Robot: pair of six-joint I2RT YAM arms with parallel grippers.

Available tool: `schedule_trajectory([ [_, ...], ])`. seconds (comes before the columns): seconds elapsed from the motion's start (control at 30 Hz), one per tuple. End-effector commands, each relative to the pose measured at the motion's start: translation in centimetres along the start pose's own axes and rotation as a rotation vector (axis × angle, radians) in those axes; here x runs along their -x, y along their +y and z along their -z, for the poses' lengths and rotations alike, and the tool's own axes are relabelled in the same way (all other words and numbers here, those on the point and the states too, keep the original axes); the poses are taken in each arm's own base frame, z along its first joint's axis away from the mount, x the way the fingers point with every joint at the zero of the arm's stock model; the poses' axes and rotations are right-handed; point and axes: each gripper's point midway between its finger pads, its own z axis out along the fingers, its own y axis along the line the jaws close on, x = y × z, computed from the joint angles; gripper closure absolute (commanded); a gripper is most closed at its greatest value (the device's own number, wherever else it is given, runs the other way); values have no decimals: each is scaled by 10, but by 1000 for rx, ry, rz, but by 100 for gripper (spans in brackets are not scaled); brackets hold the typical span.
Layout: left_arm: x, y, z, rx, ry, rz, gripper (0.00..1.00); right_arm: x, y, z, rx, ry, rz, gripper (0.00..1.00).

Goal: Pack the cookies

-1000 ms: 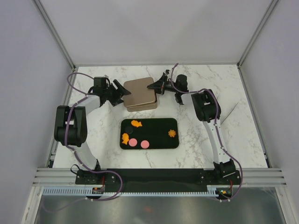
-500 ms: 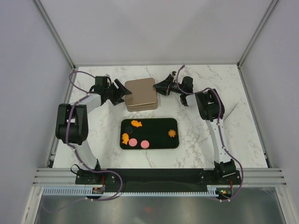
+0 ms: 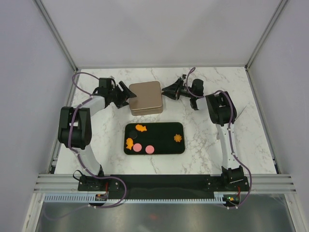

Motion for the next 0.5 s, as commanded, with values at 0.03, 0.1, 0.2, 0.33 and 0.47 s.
schedule_trajectory([
  [0.03,6,-7,-4,2,-5,-63,22,10,16,16,-23,-40,104,56],
  [0.1,6,-7,-5,16,-6,-74,22,13,11,21,-42,-52,104,56],
  [0.2,5,-7,-6,30,0,-87,22,13,11,23,-61,-56,137,54],
  [0.33,4,-7,-6,44,1,-98,22,14,7,25,-163,-69,190,50],
  [0.47,3,-3,-7,79,13,-106,22,13,2,26,-313,-72,292,46],
])
